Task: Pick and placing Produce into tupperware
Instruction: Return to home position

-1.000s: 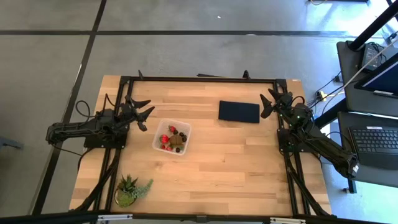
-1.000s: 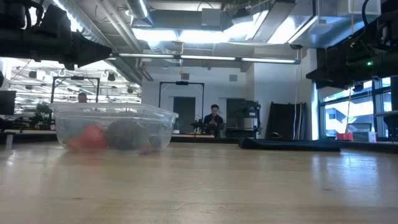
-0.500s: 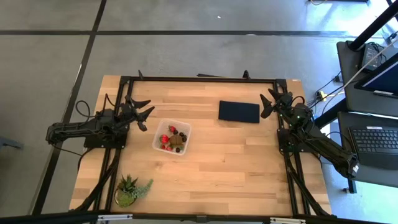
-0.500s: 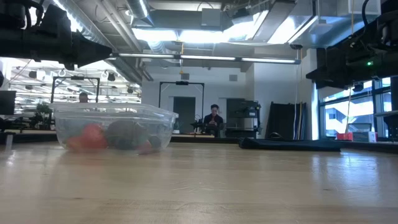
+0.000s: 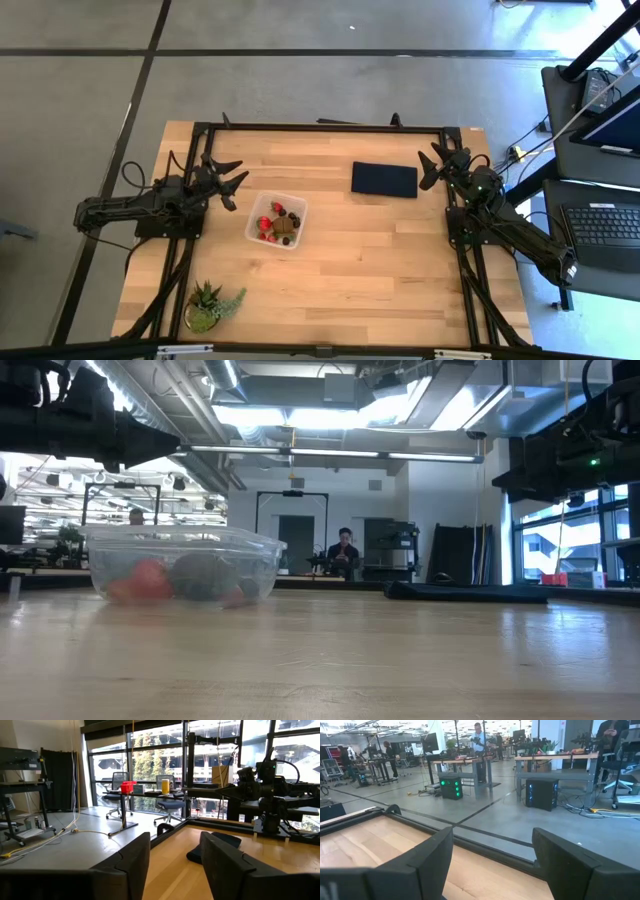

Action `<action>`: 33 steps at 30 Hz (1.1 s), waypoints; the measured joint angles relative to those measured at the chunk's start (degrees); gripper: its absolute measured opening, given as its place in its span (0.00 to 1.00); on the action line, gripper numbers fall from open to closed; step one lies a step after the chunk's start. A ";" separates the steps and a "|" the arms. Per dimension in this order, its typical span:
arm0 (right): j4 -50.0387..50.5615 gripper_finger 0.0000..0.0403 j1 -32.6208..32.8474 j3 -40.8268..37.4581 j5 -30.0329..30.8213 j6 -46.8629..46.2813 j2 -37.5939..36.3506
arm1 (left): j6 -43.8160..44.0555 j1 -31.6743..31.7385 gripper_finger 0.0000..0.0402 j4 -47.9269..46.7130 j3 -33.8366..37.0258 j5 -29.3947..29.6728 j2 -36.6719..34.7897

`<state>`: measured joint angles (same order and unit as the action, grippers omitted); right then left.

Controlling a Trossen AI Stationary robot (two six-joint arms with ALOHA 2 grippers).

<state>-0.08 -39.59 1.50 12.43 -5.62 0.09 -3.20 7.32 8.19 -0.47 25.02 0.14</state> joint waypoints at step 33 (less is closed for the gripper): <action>0.00 0.68 0.02 0.00 0.02 -0.12 0.01 | 0.00 0.02 0.42 0.00 0.00 0.00 0.00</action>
<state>-0.08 -39.57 1.50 12.45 -5.74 0.10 -3.20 7.33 8.19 -0.47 25.02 0.14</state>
